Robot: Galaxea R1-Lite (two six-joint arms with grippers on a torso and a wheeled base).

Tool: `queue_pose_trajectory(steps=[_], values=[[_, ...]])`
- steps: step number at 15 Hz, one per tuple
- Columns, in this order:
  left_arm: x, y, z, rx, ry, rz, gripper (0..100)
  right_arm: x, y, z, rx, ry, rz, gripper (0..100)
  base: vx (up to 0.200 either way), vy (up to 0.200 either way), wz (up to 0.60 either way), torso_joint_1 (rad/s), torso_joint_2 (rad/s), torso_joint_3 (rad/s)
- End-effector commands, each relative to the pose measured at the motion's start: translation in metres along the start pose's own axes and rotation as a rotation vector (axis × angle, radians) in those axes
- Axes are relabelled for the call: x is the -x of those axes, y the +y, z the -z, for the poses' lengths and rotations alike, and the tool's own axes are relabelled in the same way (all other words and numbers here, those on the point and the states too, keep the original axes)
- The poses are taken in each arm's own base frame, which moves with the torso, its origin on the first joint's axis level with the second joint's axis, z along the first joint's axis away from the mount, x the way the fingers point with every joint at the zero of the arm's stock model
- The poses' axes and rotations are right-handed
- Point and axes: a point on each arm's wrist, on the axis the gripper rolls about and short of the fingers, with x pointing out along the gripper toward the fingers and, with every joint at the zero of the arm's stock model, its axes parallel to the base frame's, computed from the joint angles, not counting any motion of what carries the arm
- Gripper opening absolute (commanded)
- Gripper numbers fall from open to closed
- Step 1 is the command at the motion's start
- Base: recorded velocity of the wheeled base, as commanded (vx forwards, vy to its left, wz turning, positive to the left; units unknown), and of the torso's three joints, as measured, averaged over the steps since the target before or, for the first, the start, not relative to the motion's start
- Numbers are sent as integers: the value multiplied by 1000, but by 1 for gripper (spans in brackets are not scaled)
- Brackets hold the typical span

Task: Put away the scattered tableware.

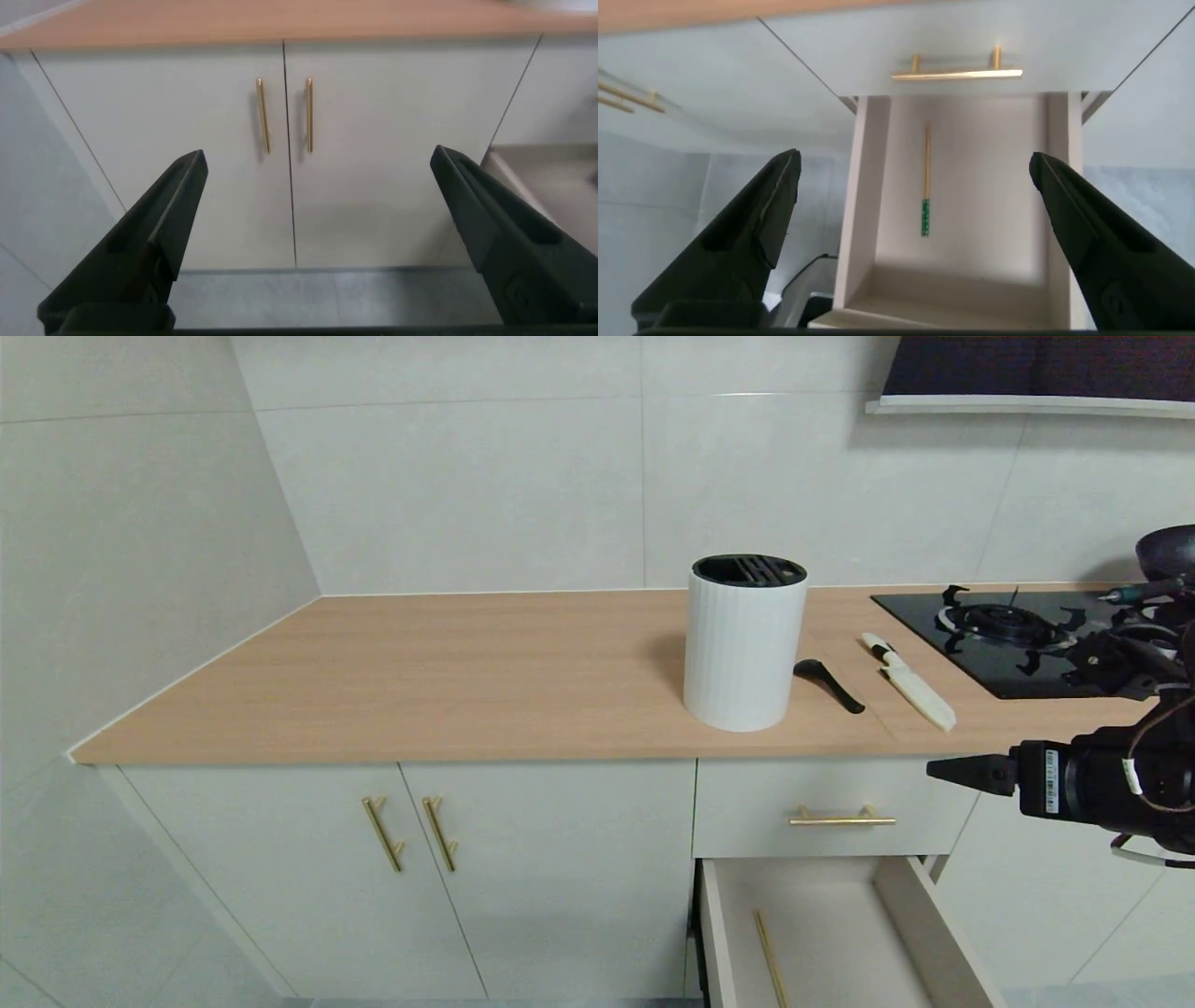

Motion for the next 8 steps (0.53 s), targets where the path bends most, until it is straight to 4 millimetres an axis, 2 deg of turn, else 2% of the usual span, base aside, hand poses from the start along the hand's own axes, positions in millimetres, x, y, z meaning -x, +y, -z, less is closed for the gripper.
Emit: queue_pose_trajectory(steps=[1,4,7,8], values=[[0,0,0,0,0,-1,100,-2,0,1,8,7,1,100,0,0,0,100,-227,-134],[0,0,0,0,0,-1,100,-13,0,-2,31,7,7,100,0,0,0,29,-60,-34],[0,0,0,0,0,-1,100,-47,-6,-19,59,-77,16,100,0,0,0,0,0,0],[0,0,0,0,0,-1,100,-74,-9,-37,65,-117,23,100,0,0,0,0,0,0]])
